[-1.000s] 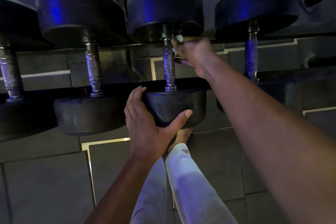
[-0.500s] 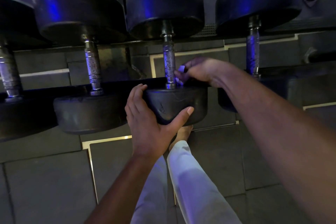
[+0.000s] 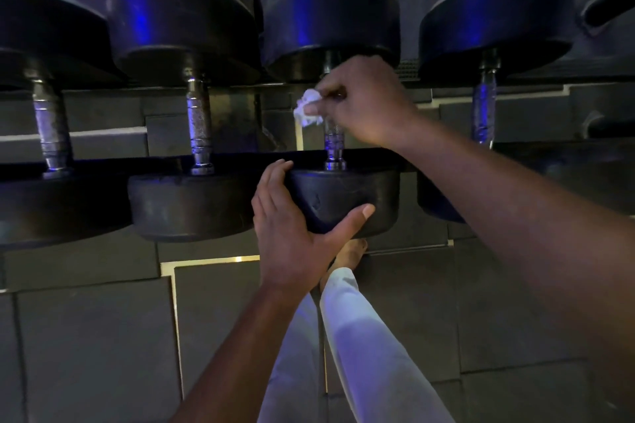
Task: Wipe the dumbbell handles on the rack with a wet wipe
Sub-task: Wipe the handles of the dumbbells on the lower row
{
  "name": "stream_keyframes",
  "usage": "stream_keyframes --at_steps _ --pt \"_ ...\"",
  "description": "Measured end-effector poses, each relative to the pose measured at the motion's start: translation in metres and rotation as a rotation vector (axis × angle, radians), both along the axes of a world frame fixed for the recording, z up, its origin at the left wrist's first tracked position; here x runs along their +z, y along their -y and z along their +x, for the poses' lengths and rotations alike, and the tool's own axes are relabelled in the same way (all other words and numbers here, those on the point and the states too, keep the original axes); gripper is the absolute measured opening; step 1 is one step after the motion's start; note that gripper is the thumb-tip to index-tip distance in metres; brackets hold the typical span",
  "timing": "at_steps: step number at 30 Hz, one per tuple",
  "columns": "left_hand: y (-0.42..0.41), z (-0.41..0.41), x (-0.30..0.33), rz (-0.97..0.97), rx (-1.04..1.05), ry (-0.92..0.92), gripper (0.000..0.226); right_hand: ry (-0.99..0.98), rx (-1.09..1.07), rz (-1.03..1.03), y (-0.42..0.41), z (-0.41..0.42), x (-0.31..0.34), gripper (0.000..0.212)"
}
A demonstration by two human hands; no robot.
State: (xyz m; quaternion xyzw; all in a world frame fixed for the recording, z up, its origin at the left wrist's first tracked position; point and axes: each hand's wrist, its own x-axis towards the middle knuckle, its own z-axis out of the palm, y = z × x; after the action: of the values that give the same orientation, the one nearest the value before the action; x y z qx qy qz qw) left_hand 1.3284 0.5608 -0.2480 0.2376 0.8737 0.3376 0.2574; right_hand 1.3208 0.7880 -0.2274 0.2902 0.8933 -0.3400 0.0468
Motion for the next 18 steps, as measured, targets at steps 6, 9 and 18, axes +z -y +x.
stream_keyframes --at_steps 6,9,18 --pt "0.003 -0.002 0.002 -0.008 -0.007 0.051 0.124 0.179 0.298 0.497 -0.011 -0.017 0.007 0.033" --pt "0.006 -0.002 0.001 0.0 -0.015 0.077 0.123 0.273 0.335 0.549 -0.011 -0.015 0.009 0.03" --pt "0.016 -0.01 0.006 0.049 -0.045 0.146 0.122 0.492 0.467 0.631 0.0 -0.035 0.007 0.024"
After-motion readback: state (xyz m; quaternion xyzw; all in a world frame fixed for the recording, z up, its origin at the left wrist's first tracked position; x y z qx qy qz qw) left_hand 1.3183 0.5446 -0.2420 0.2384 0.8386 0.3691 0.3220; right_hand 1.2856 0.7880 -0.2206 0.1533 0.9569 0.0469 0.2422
